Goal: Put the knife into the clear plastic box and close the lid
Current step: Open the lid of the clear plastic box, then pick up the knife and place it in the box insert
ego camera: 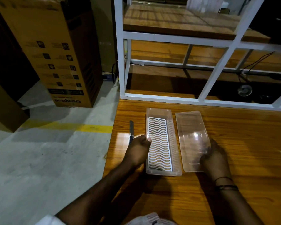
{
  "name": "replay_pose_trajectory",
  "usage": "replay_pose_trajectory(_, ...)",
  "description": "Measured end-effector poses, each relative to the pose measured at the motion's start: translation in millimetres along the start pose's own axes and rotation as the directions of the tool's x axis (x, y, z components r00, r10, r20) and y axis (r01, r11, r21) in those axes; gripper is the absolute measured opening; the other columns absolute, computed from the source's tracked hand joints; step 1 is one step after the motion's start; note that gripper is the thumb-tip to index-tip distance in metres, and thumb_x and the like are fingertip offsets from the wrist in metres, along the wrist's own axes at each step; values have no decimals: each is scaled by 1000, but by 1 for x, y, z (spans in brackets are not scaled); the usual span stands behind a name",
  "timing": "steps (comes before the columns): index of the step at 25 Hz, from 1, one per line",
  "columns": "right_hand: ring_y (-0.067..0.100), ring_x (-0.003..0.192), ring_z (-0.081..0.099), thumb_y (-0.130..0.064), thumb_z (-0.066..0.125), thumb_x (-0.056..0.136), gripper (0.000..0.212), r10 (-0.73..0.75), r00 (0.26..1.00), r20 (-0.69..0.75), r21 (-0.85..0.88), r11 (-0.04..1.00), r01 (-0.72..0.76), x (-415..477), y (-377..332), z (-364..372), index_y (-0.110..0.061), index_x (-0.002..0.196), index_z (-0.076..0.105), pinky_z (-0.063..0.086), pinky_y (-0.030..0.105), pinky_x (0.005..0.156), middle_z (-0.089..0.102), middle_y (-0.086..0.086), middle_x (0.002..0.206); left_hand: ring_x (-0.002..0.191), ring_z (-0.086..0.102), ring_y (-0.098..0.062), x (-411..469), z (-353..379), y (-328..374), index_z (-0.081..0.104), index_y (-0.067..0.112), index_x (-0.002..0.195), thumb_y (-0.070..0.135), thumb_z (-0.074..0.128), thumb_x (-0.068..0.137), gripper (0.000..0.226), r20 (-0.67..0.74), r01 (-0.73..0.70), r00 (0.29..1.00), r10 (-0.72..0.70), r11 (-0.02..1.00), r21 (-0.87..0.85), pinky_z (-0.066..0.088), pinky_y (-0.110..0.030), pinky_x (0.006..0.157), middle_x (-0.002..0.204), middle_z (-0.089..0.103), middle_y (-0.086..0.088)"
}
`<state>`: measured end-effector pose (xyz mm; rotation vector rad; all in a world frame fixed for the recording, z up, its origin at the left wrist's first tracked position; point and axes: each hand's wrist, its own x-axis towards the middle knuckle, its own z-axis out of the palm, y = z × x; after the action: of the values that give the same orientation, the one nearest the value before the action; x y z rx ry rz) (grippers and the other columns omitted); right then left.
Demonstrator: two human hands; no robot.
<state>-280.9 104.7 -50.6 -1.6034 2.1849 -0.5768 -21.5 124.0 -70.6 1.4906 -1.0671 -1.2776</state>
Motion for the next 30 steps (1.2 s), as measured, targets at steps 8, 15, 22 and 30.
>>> replay_pose_trajectory(8, 45, 124, 44, -36, 52, 95, 39, -21, 994, -110, -267, 964, -9, -7, -1, 3, -17, 129, 56, 41, 59, 101, 47, 21, 136, 93, 73, -25, -13, -22, 4, 72, 25, 104, 33, 61, 98, 15, -259, 43, 964, 52, 937, 347, 62, -48, 86, 100, 77, -4)
replay_pose_trajectory(15, 40, 119, 52, -22, 68, 80, 45, -343, 927, -154, -108, 938, 329, -22, -66, 5, -16, 124, 63, 48, 54, 97, 58, 17, 127, 99, 68, -27, -12, -48, 13, 66, 16, 109, 50, 68, 91, 38, -364, 302, 930, -51, 671, 677, 50, -33, 76, 108, 72, -7)
replay_pose_trajectory(22, 31, 119, 52, -34, 55, 82, 42, -576, 817, -28, -47, 817, 574, -38, -137, 35, -22, 122, 62, 42, 47, 99, 60, 6, 123, 108, 67, -29, -9, -34, 25, 68, 12, 112, 47, 69, 93, 39, -366, 290, 930, 18, 575, 765, 51, -32, 82, 116, 71, -9)
replay_pose_trajectory(30, 33, 121, 45, -35, 50, 87, 32, -559, 776, 292, -239, 743, 625, -41, -185, 67, -20, 112, 65, 32, 49, 102, 58, 8, 121, 110, 68, -33, -14, -35, 31, 68, 9, 106, 28, 74, 89, 26, -370, 289, 929, 14, 599, 747, 52, -31, 82, 118, 71, -13)
